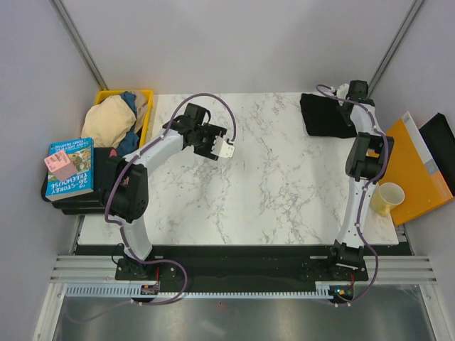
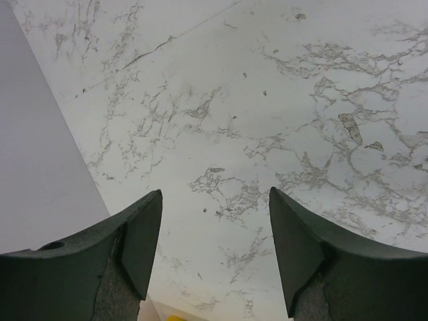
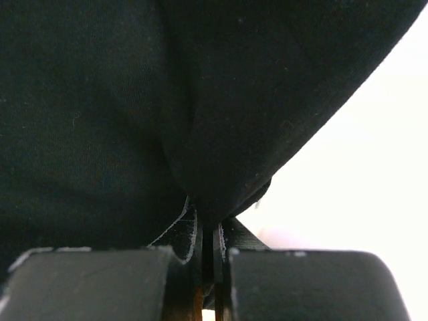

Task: Fold and stack the t-shirts
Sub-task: Put the neatly folded tshirt into the corner of the board with the right arm

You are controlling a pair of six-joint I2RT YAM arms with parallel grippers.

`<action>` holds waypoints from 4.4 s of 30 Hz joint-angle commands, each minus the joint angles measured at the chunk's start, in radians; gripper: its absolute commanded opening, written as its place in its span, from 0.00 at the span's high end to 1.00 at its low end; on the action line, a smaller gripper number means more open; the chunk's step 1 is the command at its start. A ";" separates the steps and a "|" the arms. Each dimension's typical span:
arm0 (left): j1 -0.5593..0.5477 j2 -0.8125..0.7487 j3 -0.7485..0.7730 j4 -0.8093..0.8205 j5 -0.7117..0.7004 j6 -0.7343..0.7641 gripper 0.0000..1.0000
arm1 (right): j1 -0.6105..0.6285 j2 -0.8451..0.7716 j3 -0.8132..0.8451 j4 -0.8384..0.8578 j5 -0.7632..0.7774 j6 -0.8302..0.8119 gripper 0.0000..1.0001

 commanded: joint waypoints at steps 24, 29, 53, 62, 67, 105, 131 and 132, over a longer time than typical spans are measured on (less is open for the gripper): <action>0.000 0.007 0.083 0.010 0.003 0.037 0.28 | -0.050 -0.022 -0.109 0.288 0.225 -0.086 0.42; 0.000 0.011 0.086 0.010 0.004 0.031 0.28 | -0.048 -0.063 -0.123 0.317 0.234 -0.041 0.19; -0.002 -0.009 0.060 0.010 0.004 0.019 0.31 | 0.044 -0.245 -0.323 0.050 -0.393 0.105 1.00; 0.001 -0.030 0.008 0.016 -0.001 0.007 0.32 | 0.073 -0.159 -0.286 0.031 -0.361 0.068 1.00; 0.007 -0.032 0.008 0.018 0.001 0.002 0.32 | 0.085 -0.178 -0.329 0.017 -0.369 0.043 1.00; 0.006 -0.043 0.005 0.031 -0.001 0.010 0.32 | 0.149 -0.010 -0.128 0.366 -0.242 0.141 1.00; 0.135 -0.167 0.163 0.257 -0.212 -1.242 0.00 | 0.330 -0.858 -0.638 0.165 -0.111 0.473 0.02; 0.139 -0.208 0.131 0.260 -0.214 -1.250 0.00 | 0.344 -0.872 -0.671 0.149 -0.096 0.482 0.02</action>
